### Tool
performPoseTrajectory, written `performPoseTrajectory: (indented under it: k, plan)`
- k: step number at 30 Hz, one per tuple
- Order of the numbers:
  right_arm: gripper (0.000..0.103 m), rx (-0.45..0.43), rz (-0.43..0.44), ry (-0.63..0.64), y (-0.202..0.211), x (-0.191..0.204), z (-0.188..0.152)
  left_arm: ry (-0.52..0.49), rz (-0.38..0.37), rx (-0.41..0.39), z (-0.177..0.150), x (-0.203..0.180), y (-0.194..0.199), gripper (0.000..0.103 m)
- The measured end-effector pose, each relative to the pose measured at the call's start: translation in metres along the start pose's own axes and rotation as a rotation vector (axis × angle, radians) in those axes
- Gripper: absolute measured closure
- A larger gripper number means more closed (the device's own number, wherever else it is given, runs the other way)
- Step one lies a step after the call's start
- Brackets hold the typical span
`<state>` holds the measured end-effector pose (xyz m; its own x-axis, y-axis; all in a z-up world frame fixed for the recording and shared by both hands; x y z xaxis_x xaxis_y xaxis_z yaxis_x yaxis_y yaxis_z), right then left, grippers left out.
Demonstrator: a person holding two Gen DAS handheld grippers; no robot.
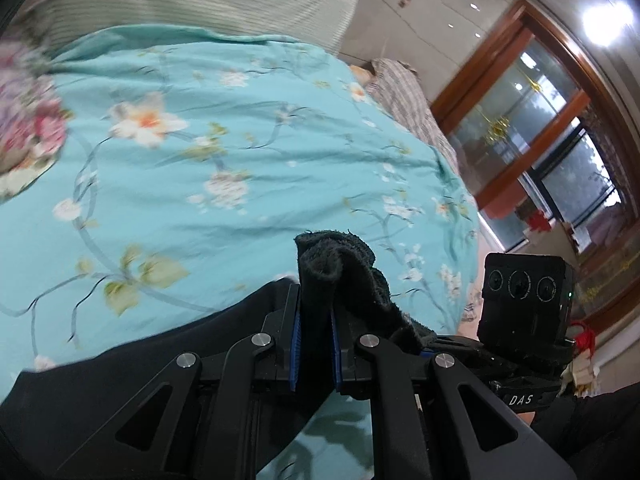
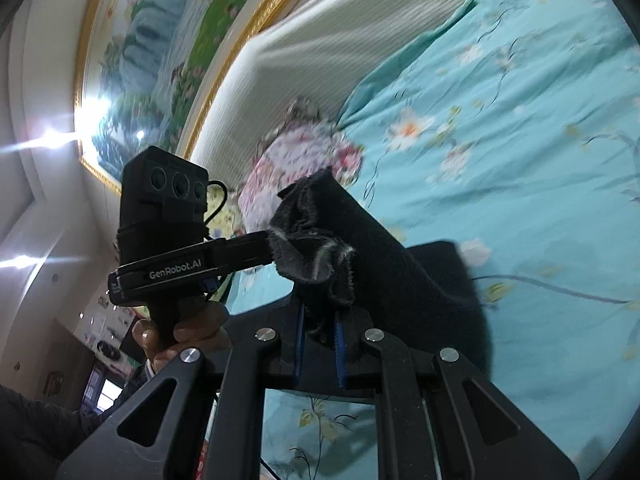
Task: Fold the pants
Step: 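Fold the held cuff end over the pants body with both grippers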
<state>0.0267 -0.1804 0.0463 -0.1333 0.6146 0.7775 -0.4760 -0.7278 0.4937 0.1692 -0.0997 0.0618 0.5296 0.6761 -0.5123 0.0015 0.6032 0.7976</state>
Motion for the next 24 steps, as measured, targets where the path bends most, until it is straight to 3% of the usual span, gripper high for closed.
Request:
performPoseTrajectory:
  k: [11, 24]
  plan:
    - [0.09, 0.131, 0.0, 0.014, -0.054, 0.004, -0.007, 0.128, -0.005, -0.017, -0.041, 0.056, 0.005, 0.096]
    - [0.086, 0.257, -0.088, 0.022, -0.087, -0.002, -0.021, 0.245, -0.015, 0.018, -0.076, 0.098, -0.017, 0.095]
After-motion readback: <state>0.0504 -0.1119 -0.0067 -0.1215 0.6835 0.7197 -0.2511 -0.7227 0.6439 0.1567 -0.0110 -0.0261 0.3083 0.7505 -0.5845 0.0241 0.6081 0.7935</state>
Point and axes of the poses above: each gripper's, at about its wrist camera, not at the fingertips, and y roughly against the way its jaws point, x to its left, z to its top, the point moved 4 cm from there along -y, roughly the way its jaws point, and after that the axes turned 14 degrees about x, right-handed, at the moved point
